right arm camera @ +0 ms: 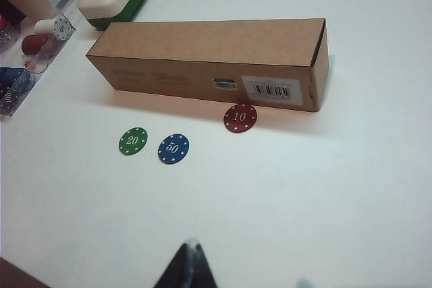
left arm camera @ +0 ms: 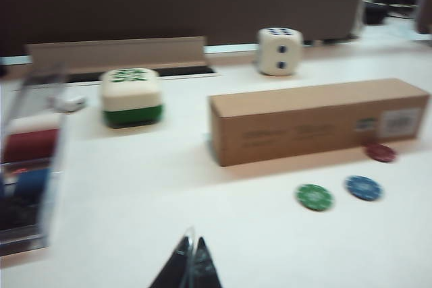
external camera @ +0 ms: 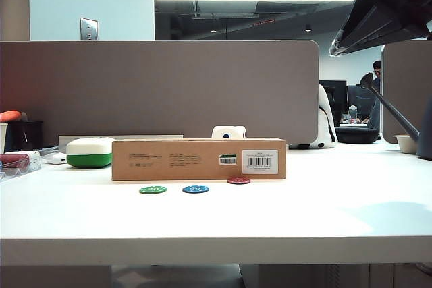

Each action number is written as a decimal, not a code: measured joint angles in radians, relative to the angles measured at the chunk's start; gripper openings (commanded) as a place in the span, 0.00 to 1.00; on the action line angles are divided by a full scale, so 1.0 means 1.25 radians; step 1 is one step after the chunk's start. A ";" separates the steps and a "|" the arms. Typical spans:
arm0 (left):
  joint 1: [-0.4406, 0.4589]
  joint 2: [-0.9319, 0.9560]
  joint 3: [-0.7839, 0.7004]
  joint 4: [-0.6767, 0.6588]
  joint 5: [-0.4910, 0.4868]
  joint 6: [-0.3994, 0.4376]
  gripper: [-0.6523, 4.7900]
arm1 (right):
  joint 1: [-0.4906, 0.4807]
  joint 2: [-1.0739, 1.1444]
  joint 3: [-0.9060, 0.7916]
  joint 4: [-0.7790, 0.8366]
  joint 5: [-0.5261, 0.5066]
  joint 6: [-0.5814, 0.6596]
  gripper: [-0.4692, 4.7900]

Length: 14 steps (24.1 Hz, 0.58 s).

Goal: Push the chip with the lowest value in the row forward next to the rectangular box.

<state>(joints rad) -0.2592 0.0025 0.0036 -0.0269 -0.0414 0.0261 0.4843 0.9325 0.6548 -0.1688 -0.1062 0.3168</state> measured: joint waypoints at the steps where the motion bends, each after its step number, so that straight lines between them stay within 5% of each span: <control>1: 0.018 0.000 0.000 0.001 0.000 0.000 0.11 | 0.000 0.000 0.000 0.000 0.001 0.000 0.08; 6: 0.109 0.000 0.000 0.001 -0.001 0.000 0.11 | 0.000 0.000 0.000 0.000 0.001 0.000 0.08; 14: 0.138 0.000 0.000 0.013 0.000 0.000 0.11 | 0.000 0.001 0.000 0.024 0.001 0.000 0.08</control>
<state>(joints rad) -0.0864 0.0025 0.0036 -0.0113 -0.0418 0.0261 0.4839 0.9340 0.6548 -0.1390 -0.1051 0.3168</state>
